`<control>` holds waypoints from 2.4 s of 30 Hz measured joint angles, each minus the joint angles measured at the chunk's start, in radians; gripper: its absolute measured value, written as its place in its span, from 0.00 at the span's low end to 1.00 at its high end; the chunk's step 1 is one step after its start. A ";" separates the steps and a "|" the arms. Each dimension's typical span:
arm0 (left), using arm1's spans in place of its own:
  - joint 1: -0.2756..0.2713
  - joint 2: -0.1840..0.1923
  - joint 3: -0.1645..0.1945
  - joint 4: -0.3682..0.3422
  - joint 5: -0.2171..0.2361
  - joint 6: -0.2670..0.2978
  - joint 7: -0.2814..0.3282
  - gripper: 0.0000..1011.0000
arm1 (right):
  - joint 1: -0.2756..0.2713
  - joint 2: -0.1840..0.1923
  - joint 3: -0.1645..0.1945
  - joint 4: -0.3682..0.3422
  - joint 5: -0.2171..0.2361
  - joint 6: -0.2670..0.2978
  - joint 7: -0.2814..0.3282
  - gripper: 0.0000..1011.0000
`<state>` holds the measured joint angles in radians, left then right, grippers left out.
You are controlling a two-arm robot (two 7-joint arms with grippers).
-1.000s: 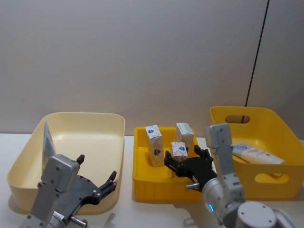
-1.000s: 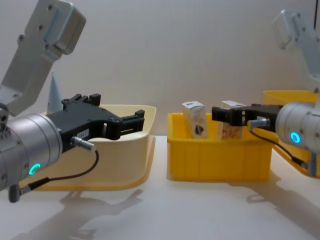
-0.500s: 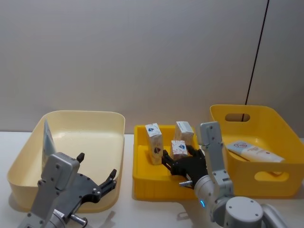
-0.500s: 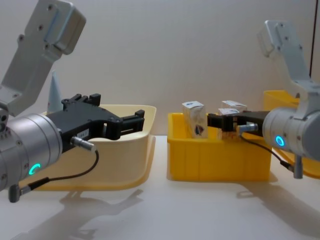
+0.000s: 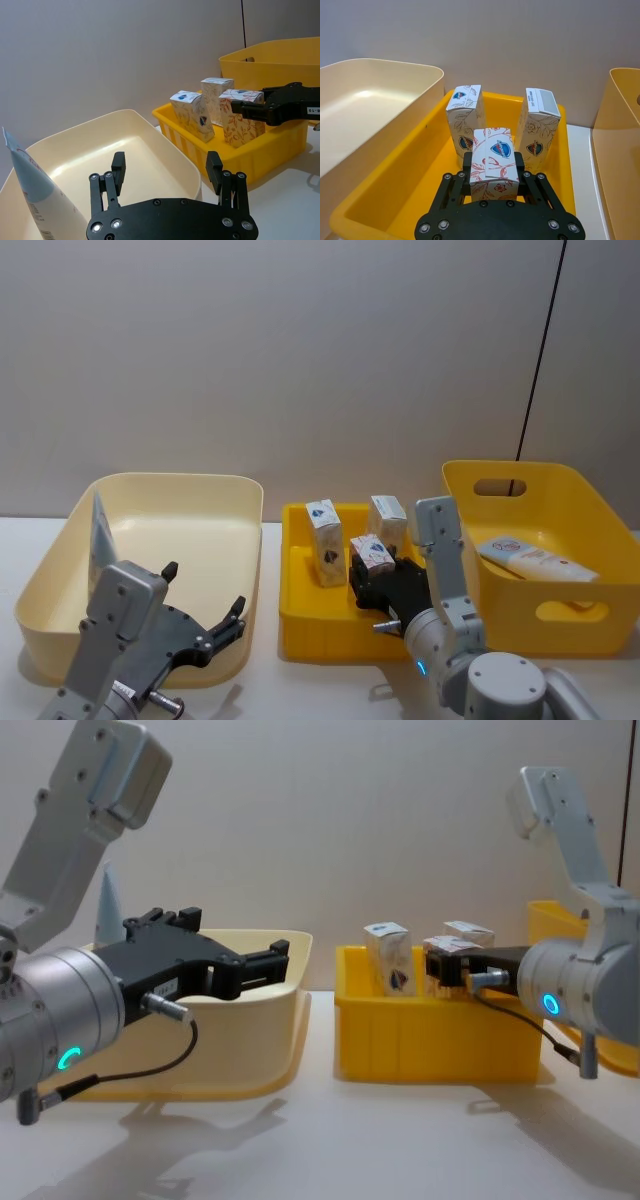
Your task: Bimanual collaborative sorting of washing and personal care products
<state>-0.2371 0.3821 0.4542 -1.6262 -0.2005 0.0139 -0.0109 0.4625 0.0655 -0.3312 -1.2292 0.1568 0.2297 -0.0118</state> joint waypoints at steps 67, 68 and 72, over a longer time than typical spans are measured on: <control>0.000 0.000 0.000 0.000 0.000 0.000 0.000 0.99 | -0.092 0.102 0.305 -0.353 -0.024 -0.097 -0.073 0.43; 0.000 0.000 0.000 0.000 0.000 0.000 0.000 0.99 | -0.093 0.103 0.306 -0.353 -0.025 -0.092 -0.073 0.43; 0.000 0.000 0.000 0.000 0.000 0.000 0.000 0.99 | -0.102 0.109 0.311 -0.353 -0.031 -0.041 -0.073 0.43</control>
<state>-0.2371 0.3821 0.4542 -1.6262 -0.2004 0.0139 -0.0109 0.3607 0.1746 -0.0198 -1.5823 0.1259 0.1884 -0.0850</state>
